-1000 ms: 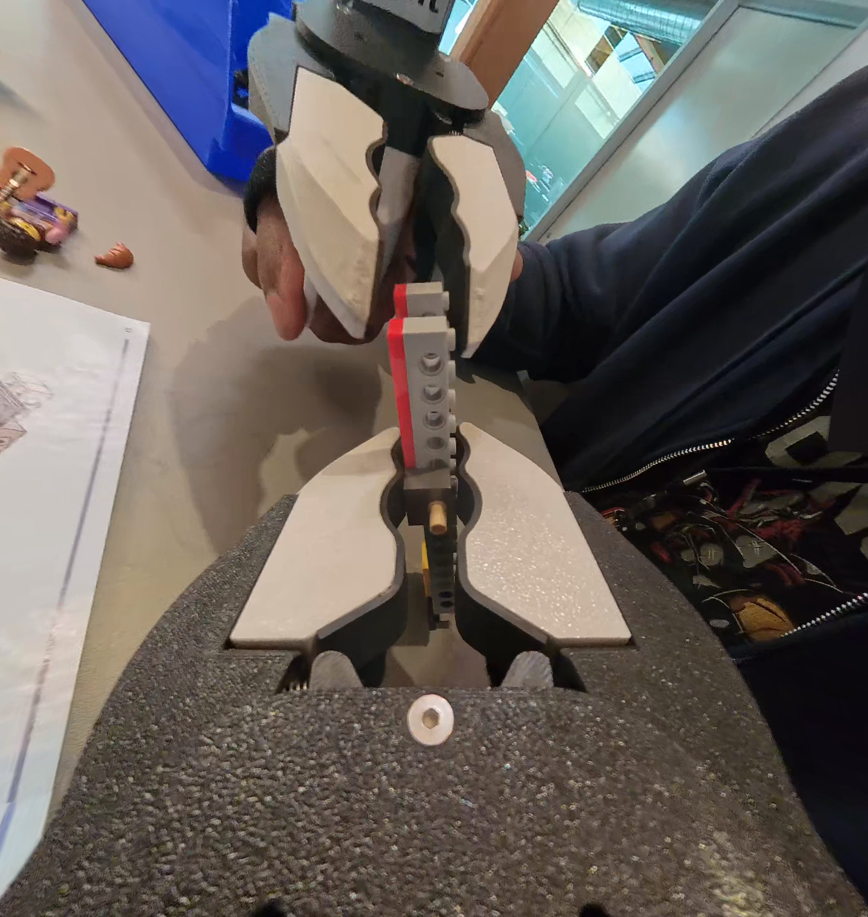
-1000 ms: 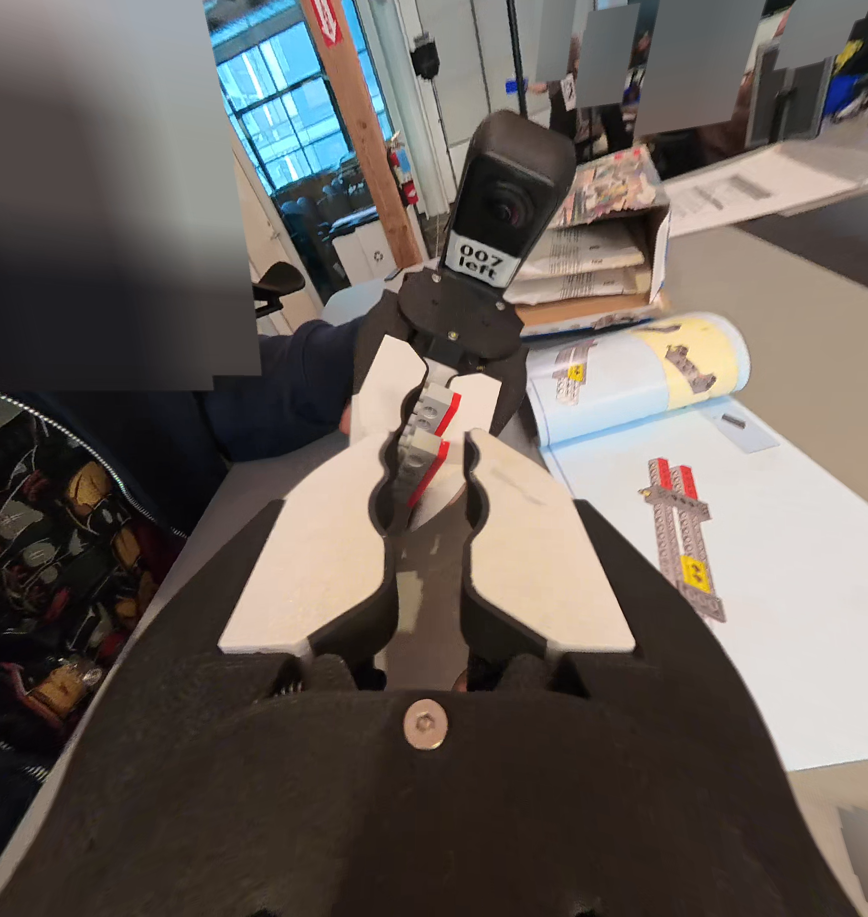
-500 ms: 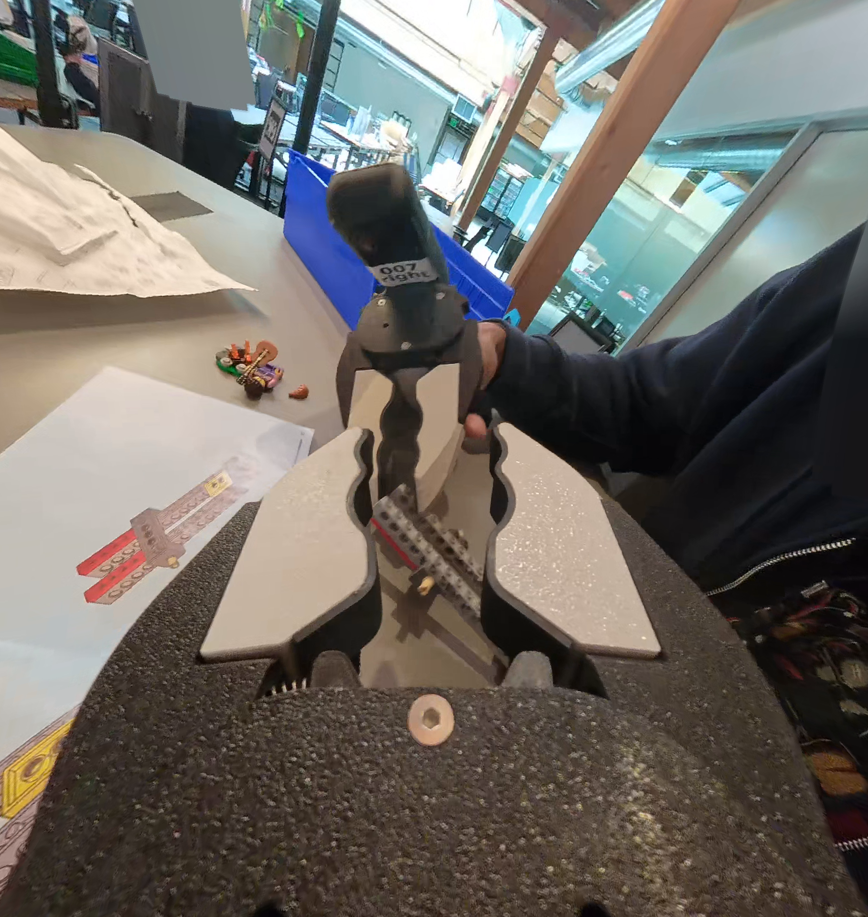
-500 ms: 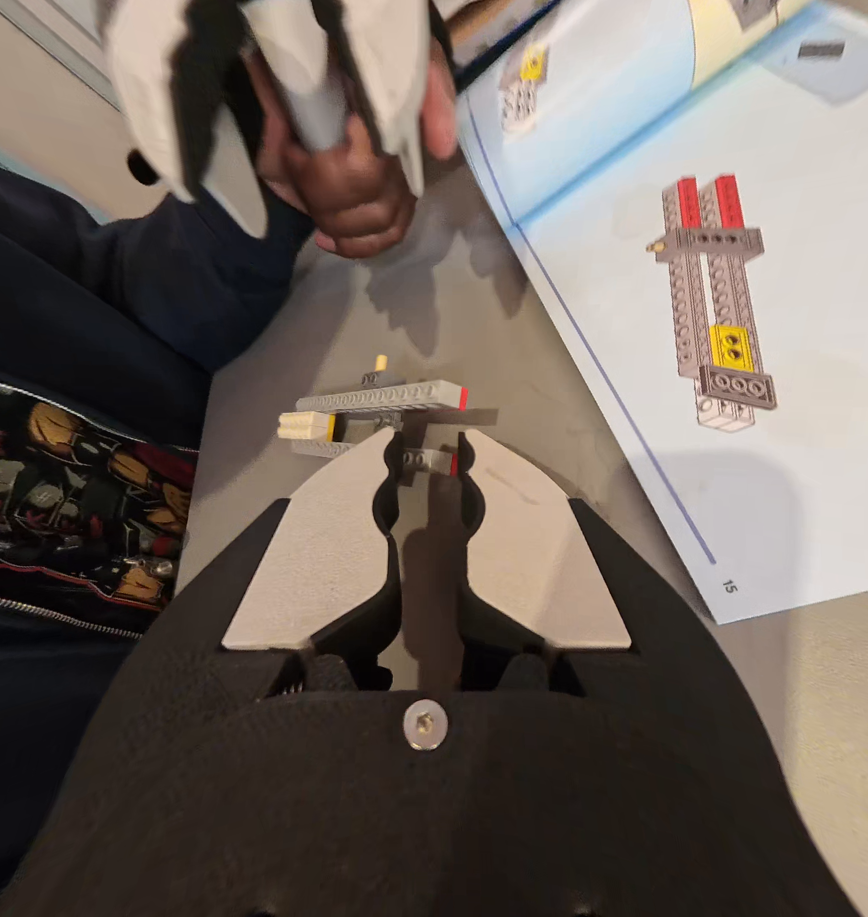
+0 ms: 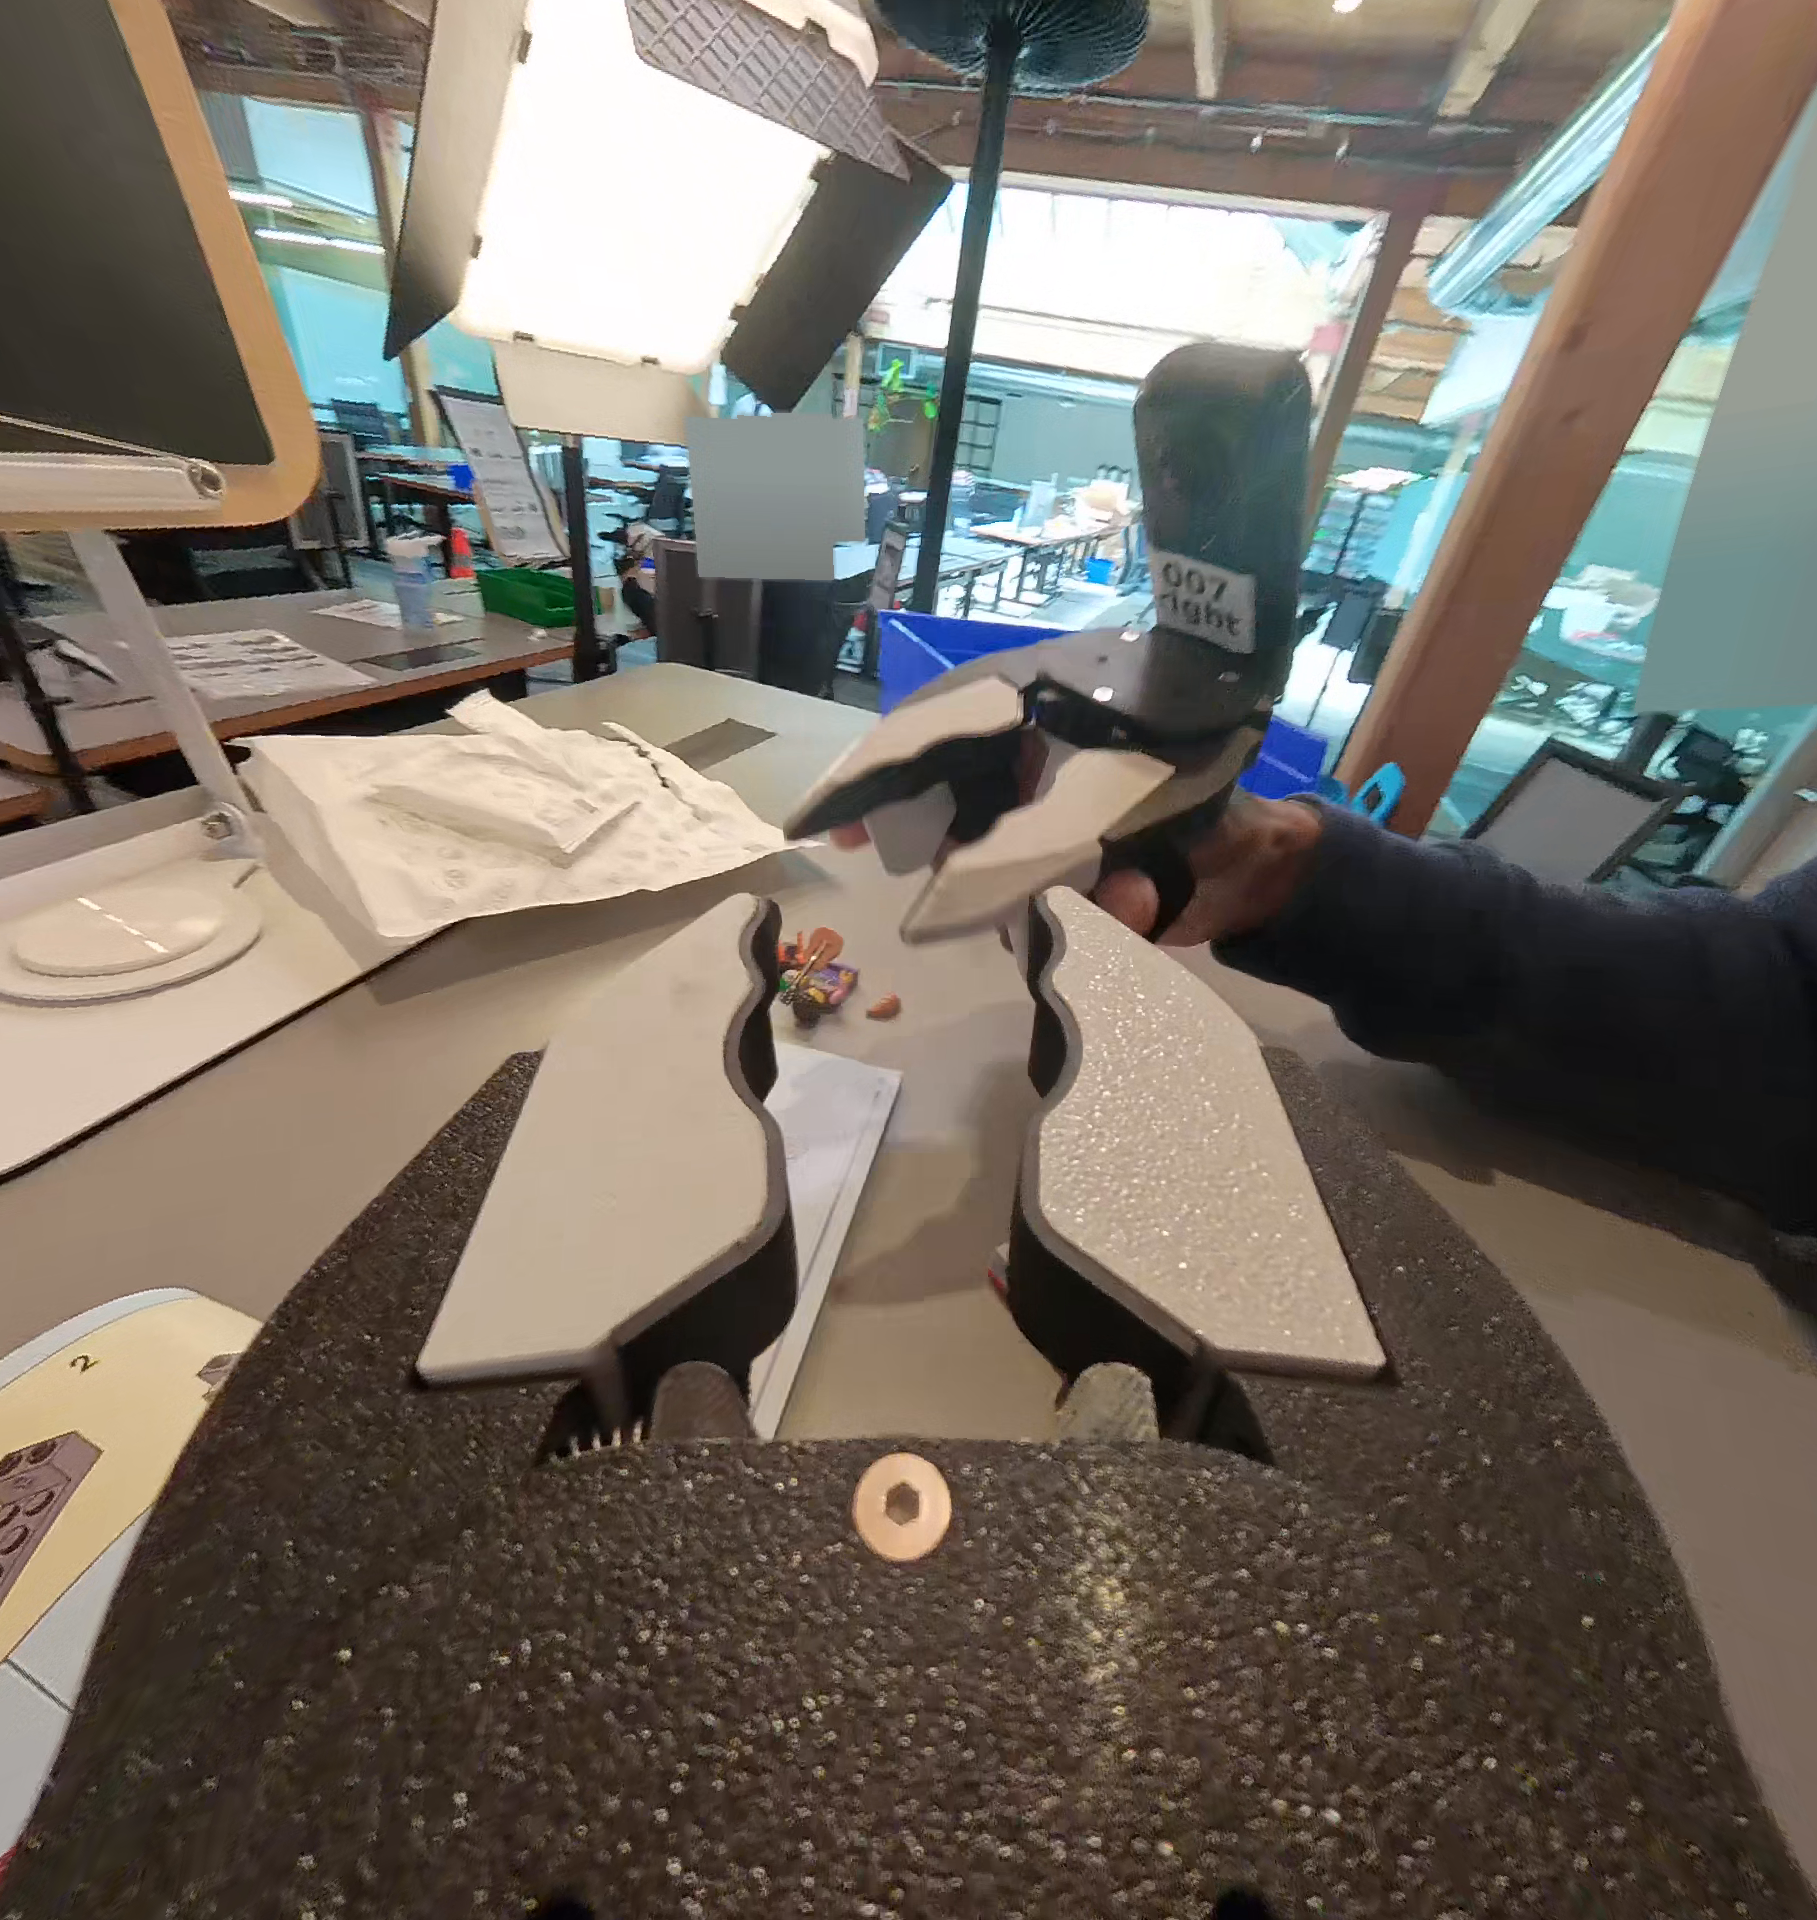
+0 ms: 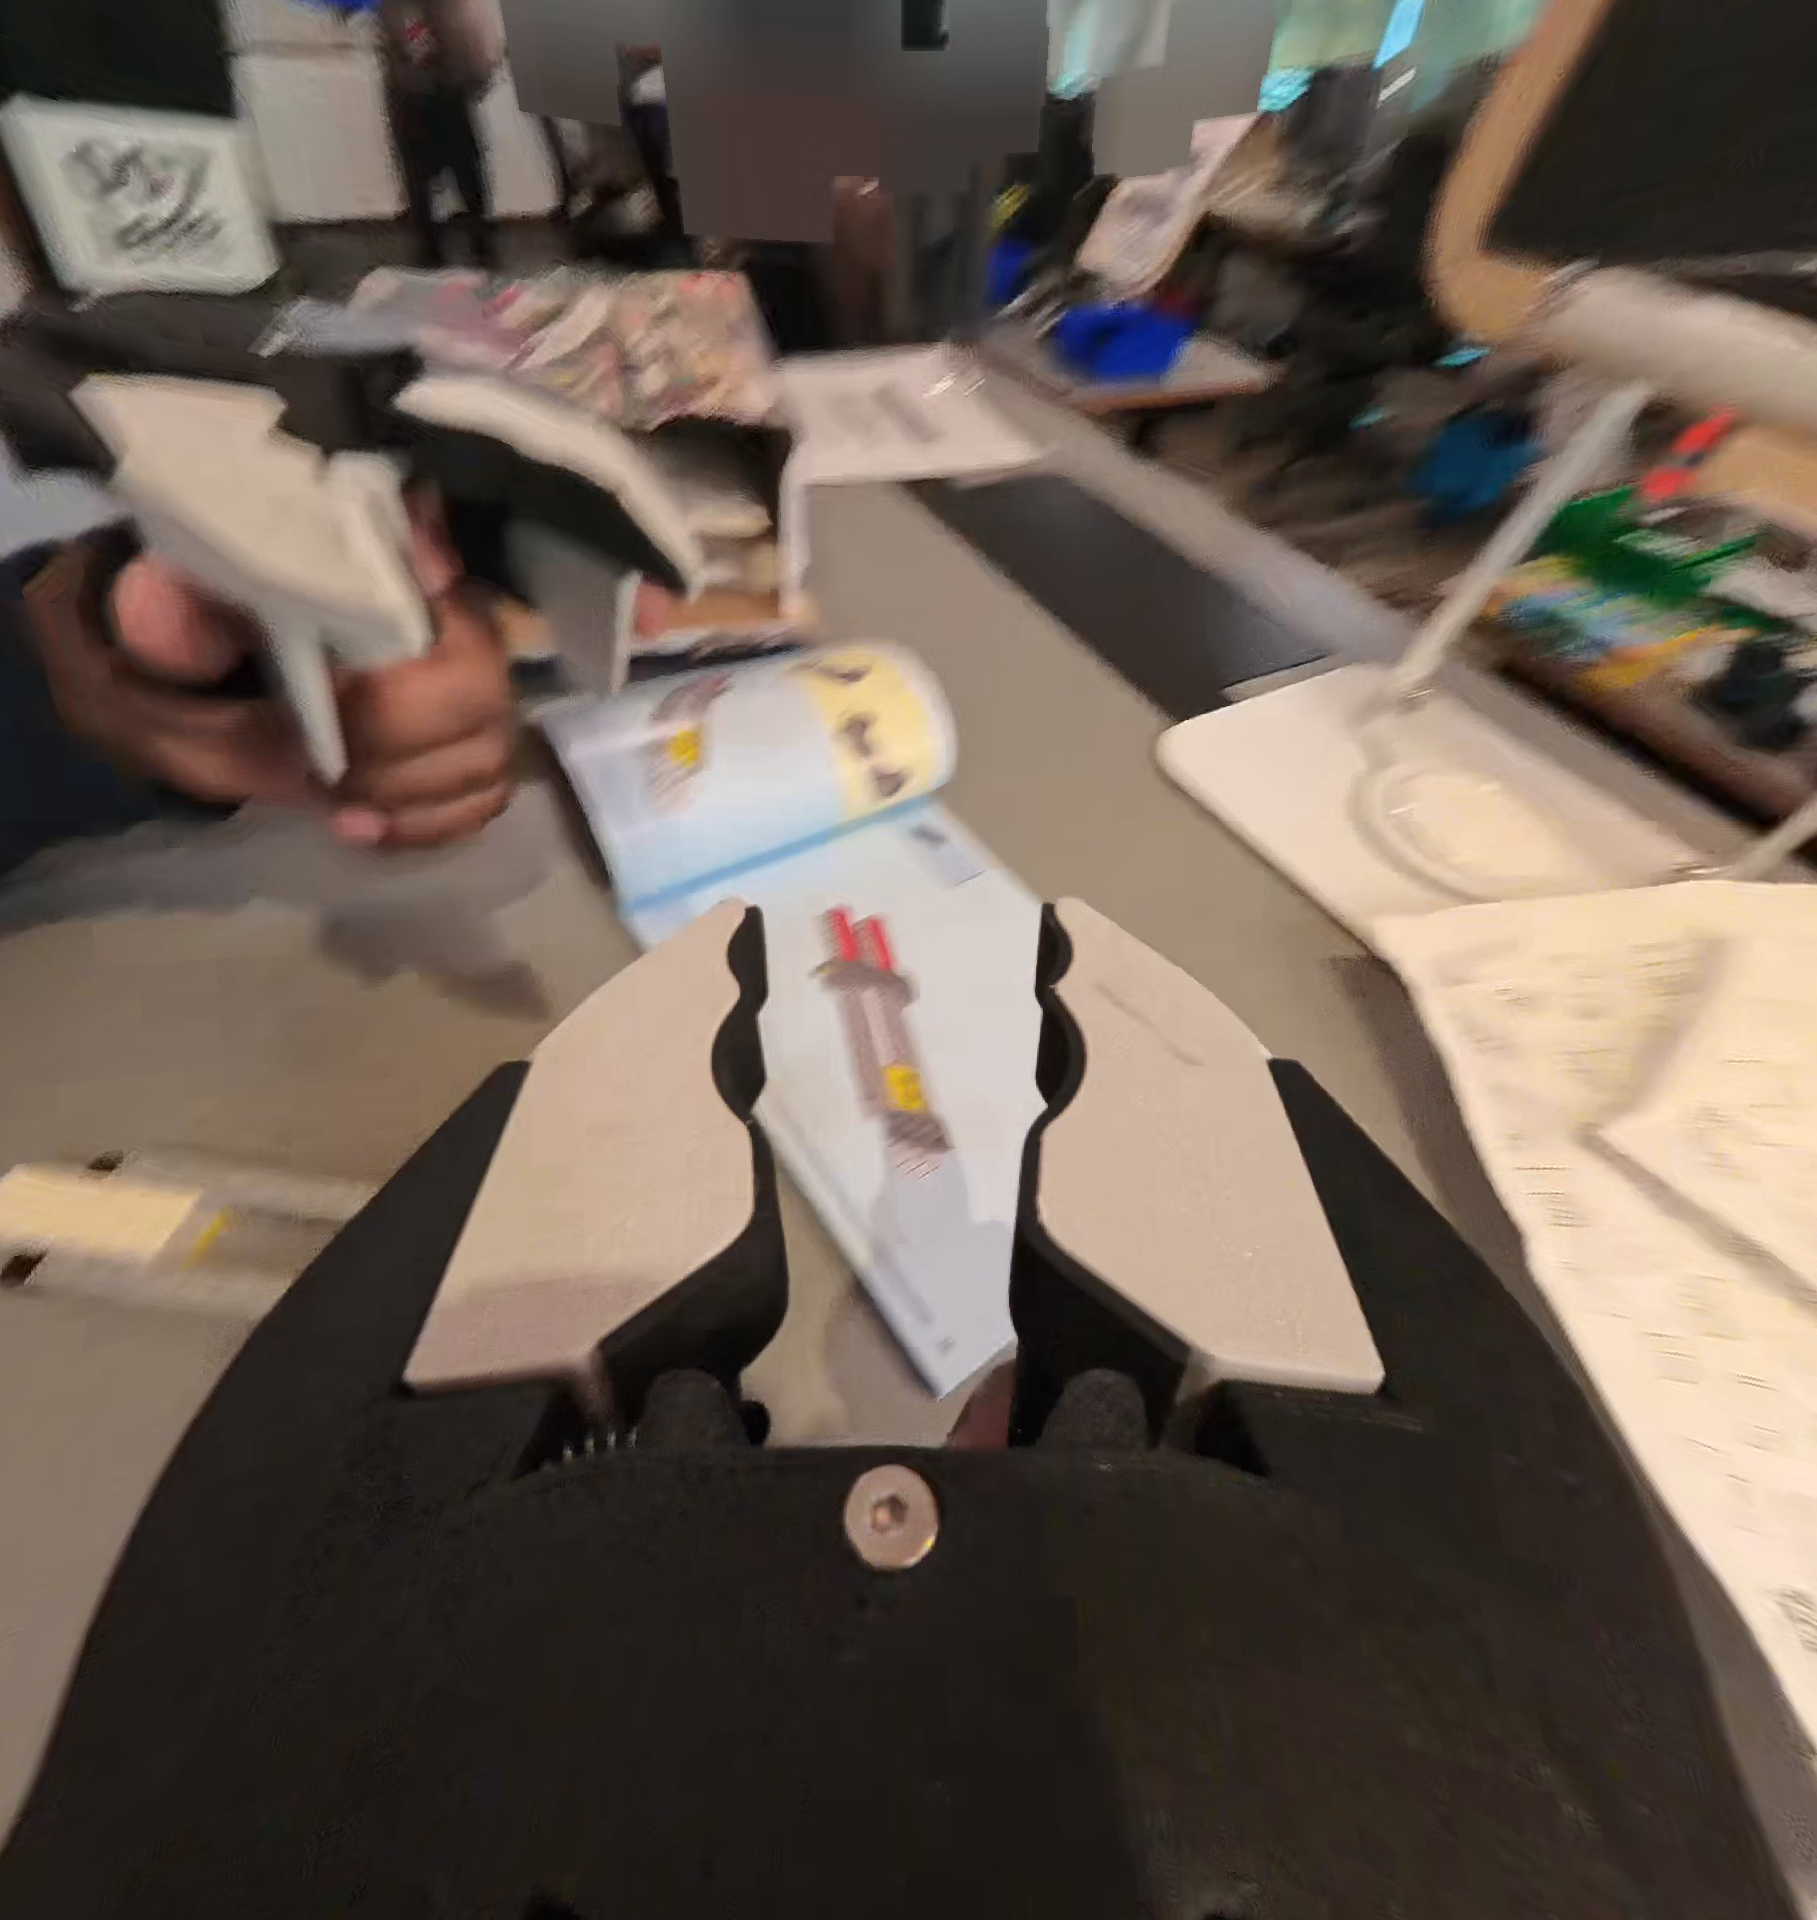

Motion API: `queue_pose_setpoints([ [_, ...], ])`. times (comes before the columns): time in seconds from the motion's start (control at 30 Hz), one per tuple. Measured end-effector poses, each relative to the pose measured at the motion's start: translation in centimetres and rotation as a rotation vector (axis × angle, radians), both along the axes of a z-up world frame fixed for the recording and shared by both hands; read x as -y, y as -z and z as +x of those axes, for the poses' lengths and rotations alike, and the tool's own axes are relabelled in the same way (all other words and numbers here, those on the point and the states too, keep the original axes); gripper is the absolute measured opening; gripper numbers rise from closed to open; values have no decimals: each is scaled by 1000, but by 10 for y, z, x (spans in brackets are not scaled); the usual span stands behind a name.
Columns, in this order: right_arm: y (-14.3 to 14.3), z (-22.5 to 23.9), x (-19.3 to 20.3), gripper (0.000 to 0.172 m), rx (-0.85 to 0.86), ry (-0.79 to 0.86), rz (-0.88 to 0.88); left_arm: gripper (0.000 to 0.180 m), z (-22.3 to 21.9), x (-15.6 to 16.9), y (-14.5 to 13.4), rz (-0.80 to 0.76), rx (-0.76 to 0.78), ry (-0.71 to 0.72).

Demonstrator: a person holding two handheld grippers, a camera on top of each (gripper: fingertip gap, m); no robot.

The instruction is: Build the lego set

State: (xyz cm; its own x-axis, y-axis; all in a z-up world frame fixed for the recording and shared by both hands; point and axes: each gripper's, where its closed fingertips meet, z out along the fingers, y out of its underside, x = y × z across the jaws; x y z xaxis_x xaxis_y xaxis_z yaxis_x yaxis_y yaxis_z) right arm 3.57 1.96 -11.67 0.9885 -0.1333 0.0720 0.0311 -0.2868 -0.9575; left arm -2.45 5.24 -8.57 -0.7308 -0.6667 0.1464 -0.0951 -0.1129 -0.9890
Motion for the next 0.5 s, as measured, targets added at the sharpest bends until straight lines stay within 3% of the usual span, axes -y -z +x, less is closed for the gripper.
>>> queue_pose_setpoints([
  [0.1,-2,16,-5,50,60,55,17,46,9,8,22,155,-16,-68],
  [0.23,41,22,-6,53,231,15,-206,39,16,17,59,413,-64,-118],
  [0.5,94,-7,19,50,259,-208,-390,27,21,24,105,568,-227,-137],
])
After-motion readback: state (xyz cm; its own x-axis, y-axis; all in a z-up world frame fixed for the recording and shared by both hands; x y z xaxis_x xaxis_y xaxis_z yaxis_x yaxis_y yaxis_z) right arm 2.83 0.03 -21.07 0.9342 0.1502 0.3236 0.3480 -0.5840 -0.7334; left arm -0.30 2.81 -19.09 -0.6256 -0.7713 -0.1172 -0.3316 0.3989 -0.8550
